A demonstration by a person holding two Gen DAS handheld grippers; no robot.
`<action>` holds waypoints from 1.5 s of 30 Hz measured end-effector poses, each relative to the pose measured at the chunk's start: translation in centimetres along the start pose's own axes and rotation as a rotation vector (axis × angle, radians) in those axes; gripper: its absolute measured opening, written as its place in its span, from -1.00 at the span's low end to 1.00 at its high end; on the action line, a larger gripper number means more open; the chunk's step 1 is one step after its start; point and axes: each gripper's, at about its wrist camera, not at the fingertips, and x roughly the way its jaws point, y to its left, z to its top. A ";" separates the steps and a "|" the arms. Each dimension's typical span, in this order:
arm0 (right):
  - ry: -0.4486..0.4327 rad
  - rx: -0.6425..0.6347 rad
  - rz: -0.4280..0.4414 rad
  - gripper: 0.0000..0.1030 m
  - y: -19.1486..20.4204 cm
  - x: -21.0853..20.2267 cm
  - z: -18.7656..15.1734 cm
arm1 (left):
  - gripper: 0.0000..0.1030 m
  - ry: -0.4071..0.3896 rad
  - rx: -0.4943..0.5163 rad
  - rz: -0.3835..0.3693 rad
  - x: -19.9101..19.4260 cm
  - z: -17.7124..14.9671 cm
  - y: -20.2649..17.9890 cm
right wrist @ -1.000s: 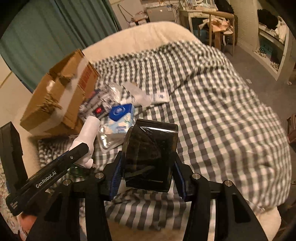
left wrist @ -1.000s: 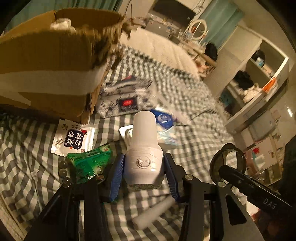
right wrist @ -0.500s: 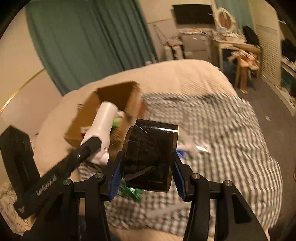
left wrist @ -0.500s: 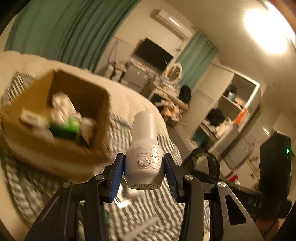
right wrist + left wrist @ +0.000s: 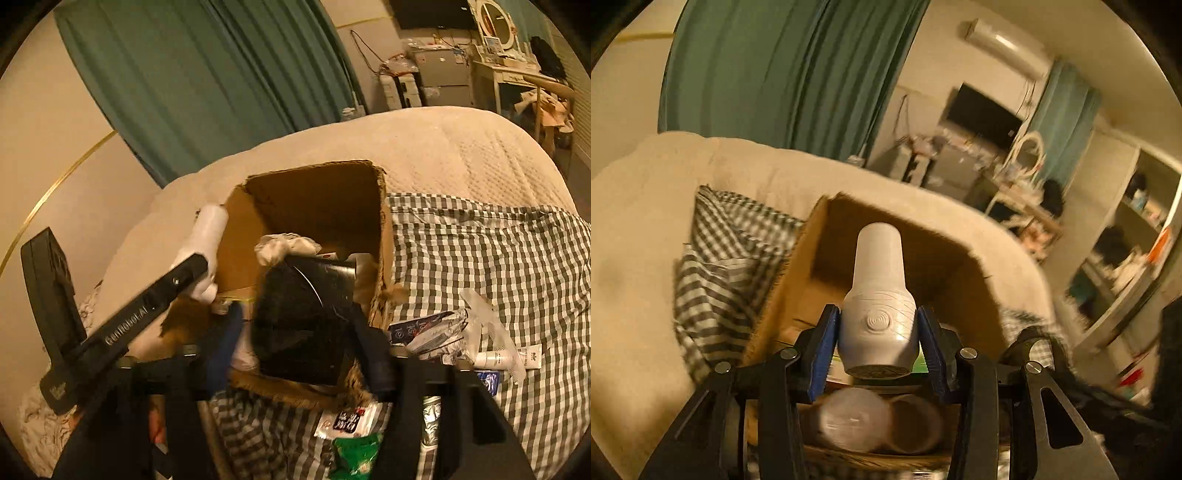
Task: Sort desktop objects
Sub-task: 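Carry the hair dryer and black pouch into the cardboard box and release both, then grasp the green snack bag with the left tool while the right tool grasps the blue tissue pack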
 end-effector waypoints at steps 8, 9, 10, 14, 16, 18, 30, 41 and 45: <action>-0.097 0.064 -0.055 0.54 -4.2 -5.5 -1.1 | 0.91 -0.052 0.115 0.005 -2.2 -1.8 -3.4; -0.099 0.069 -0.069 0.54 -4.7 -6.2 -1.2 | 0.91 -0.055 0.122 -0.016 -2.8 -2.1 -3.8; -0.102 0.071 -0.090 0.54 -5.0 -6.9 -1.2 | 0.92 -0.065 0.135 -0.045 -3.8 -2.6 -4.6; -0.153 0.070 -0.121 0.54 -5.3 -11.0 -1.4 | 1.00 -0.102 0.181 -0.106 -7.6 -4.6 -7.9; -0.176 0.064 -0.127 0.54 -5.3 -12.9 -1.7 | 1.00 -0.137 0.172 -0.133 -9.4 -6.0 -9.2; -0.196 0.045 -0.151 0.56 -5.4 -14.9 -2.5 | 1.00 -0.138 0.162 -0.158 -10.3 -7.2 -10.1; -0.132 0.083 -0.248 0.56 -11.7 -18.8 -10.8 | 1.00 0.162 0.151 0.027 -4.7 -16.7 -13.3; -0.031 0.161 -0.212 0.56 -14.8 -12.8 -12.8 | 0.12 0.497 0.068 0.140 3.3 -20.3 -11.7; 0.017 0.179 -0.200 0.56 -15.7 -10.2 -13.5 | -0.10 0.575 0.085 0.104 4.9 -21.4 -11.9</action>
